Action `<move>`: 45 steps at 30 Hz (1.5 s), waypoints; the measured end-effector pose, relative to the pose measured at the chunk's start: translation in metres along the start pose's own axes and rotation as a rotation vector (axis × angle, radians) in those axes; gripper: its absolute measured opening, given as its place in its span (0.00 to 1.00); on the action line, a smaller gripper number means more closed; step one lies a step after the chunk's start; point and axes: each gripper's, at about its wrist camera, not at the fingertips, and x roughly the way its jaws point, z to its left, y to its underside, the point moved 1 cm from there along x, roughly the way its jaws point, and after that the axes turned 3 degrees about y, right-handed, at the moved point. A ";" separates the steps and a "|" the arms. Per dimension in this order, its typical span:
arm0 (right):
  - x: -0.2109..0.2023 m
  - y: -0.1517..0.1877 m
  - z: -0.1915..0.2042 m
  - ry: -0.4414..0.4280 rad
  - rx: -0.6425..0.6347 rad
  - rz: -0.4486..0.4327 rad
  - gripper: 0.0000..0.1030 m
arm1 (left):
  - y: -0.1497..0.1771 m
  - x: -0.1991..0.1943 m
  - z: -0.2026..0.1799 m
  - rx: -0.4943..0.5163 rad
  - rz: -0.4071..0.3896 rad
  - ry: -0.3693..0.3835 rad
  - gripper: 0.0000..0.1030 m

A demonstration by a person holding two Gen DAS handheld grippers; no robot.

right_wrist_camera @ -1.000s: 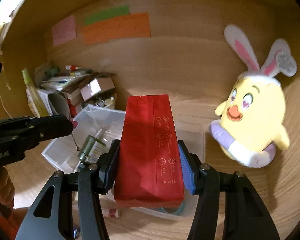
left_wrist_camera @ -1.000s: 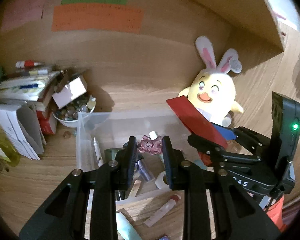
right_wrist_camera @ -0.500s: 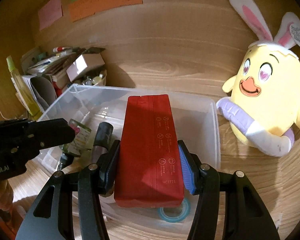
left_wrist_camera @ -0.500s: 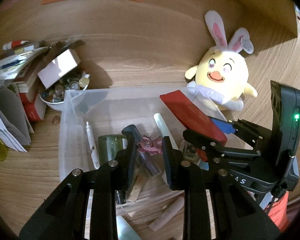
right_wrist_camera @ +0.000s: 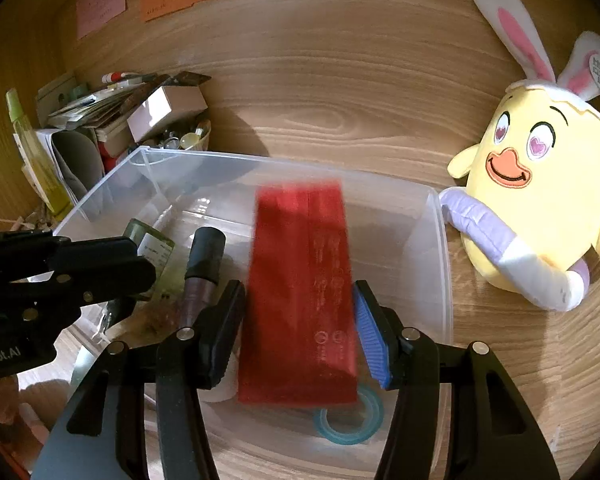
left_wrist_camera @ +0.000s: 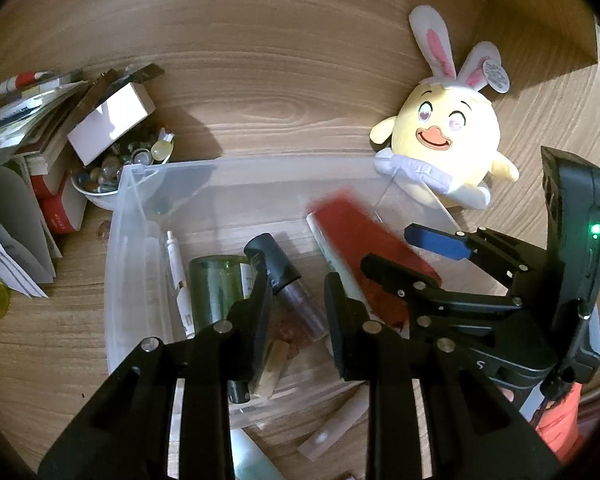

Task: Organize objects
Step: 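Lower both items into the clear box and open both grippers, then withdraw both grippers from the box toward the pale green bottle and white-red tube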

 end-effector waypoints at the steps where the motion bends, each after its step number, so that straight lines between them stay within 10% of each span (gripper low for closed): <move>1: 0.000 0.000 0.000 0.000 0.000 0.003 0.50 | 0.000 -0.001 -0.001 0.002 -0.003 -0.002 0.33; 26: -0.089 0.025 0.031 0.008 -0.021 -0.145 0.72 | 0.038 -0.076 0.000 0.094 -0.120 -0.076 0.69; 45: -0.050 0.076 0.072 -0.056 0.005 0.023 0.73 | 0.089 -0.042 0.032 0.046 0.058 -0.110 0.69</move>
